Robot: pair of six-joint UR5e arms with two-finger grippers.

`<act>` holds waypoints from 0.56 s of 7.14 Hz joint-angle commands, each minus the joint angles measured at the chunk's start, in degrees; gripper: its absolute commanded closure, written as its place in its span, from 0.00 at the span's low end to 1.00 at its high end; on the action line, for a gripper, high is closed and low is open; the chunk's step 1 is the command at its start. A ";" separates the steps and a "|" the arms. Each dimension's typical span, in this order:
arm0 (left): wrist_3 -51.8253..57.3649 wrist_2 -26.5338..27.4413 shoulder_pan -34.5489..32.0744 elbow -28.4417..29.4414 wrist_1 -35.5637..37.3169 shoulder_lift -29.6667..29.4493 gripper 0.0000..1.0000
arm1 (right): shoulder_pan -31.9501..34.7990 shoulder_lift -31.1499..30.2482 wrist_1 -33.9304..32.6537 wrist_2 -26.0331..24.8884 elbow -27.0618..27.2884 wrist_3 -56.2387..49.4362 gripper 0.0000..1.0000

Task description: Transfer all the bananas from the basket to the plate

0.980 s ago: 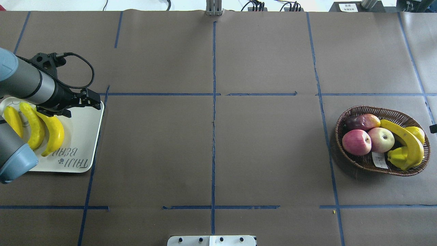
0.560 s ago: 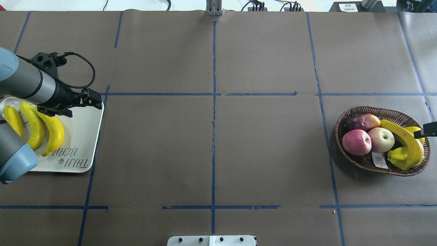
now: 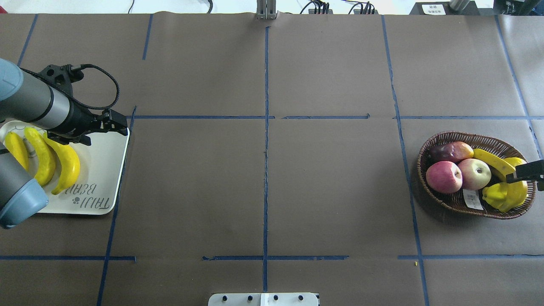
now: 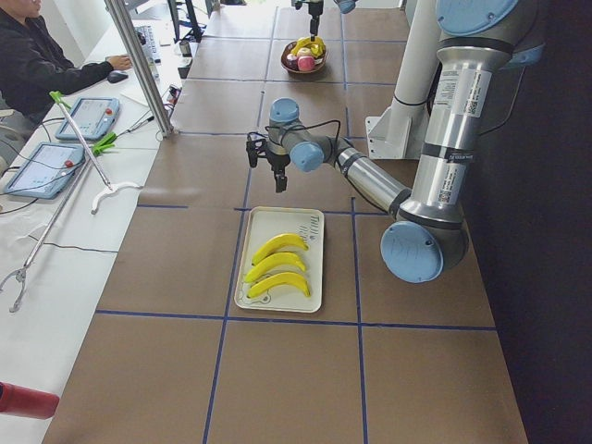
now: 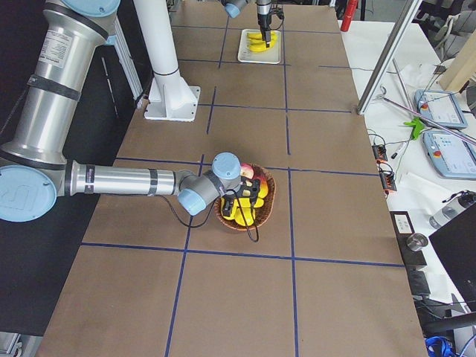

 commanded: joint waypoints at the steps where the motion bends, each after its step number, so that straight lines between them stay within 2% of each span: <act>1: -0.04 0.01 -0.02 -0.01 0.00 -0.09 0.00 | -0.97 0.47 0.02 -0.42 -0.48 -0.11 0.54; 2: 0.05 0.01 0.06 -0.01 0.00 -0.01 0.01 | -0.88 0.47 0.20 0.01 -0.40 -0.55 0.89; 3: 0.13 0.10 0.06 0.17 0.00 0.08 0.01 | -0.71 0.38 1.85 0.11 -0.05 -0.90 1.00; 4: 0.14 0.19 0.06 0.17 0.00 0.00 0.00 | 0.07 -0.83 5.78 0.19 0.39 -0.90 1.00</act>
